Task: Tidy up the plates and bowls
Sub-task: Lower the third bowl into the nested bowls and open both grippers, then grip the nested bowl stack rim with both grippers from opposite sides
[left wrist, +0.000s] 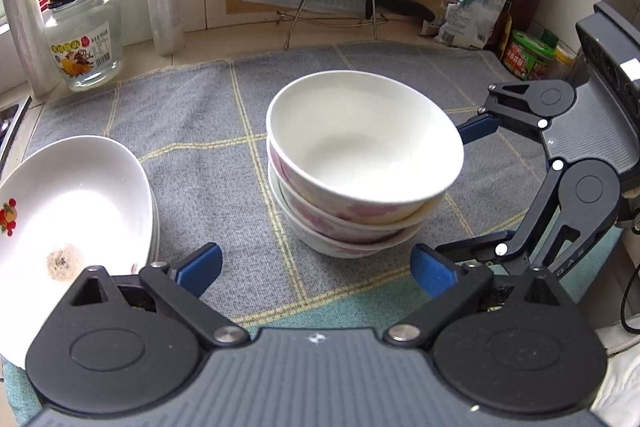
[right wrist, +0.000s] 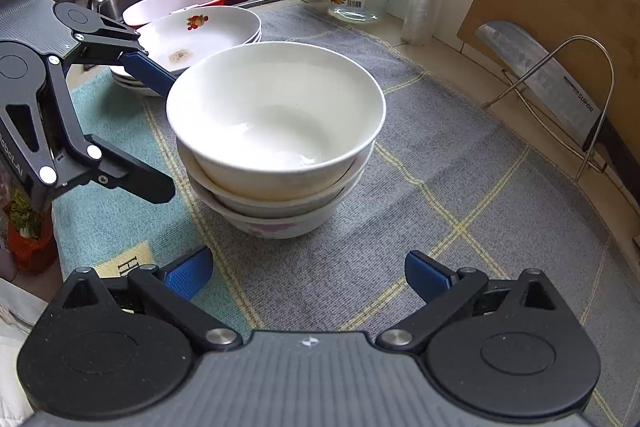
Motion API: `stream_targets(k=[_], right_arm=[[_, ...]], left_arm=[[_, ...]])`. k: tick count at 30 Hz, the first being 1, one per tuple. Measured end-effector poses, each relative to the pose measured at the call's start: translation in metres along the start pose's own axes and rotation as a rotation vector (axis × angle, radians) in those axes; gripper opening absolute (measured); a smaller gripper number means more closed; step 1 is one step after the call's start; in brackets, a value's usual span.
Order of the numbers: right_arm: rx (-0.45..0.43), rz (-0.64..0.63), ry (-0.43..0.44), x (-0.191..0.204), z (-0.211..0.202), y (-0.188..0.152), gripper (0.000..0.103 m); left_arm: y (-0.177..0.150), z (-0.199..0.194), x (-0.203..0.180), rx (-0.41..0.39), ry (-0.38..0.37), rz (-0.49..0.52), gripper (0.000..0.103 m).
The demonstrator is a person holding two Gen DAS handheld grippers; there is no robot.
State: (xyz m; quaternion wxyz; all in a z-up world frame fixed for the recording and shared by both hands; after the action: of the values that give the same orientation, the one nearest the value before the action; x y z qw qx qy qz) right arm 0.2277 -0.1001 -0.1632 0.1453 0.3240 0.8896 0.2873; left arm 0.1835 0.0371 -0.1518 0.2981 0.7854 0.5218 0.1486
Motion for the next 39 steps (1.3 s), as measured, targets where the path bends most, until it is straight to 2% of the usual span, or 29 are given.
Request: stream_targets(k=[9, 16, 20, 28, 34, 39], right_arm=[[-0.005, -0.022, 0.051, -0.009, 0.017, -0.011, 0.103], [-0.002, -0.026, 0.037, -0.015, 0.022, -0.015, 0.103], [0.002, 0.001, 0.021, -0.018, 0.026, -0.014, 0.103], [0.004, -0.003, 0.023, -0.014, 0.031, -0.009, 0.103], [0.004, -0.106, 0.043, -0.005, 0.029, -0.001, 0.103], [0.002, -0.205, 0.081, -0.001, 0.030, 0.013, 0.103]], left_arm=[[-0.005, 0.035, -0.013, 0.110, 0.058, 0.019, 0.099], [-0.005, 0.044, -0.009, 0.117, 0.040, 0.029, 0.100], [-0.007, 0.047, -0.009, 0.127, 0.051, 0.123, 0.103], [-0.006, 0.046, -0.011, 0.109, 0.001, 0.201, 0.102], [0.003, 0.043, -0.017, 0.106, -0.011, 0.296, 0.102], [0.011, 0.042, -0.020, 0.117, -0.028, 0.422, 0.102]])
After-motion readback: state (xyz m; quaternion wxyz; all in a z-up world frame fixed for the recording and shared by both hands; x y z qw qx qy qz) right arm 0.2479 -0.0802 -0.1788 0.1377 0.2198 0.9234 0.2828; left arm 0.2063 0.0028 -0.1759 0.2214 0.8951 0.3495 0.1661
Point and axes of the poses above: each gripper's, at about its wrist camera, not at the fingertips, and z roughly the way its jaws point, x to its left, y to its top, the point moved 6 cm from there along z, roughly the way its jaws point, and after that the axes turned 2 degrees about z, right-handed, at the moved point
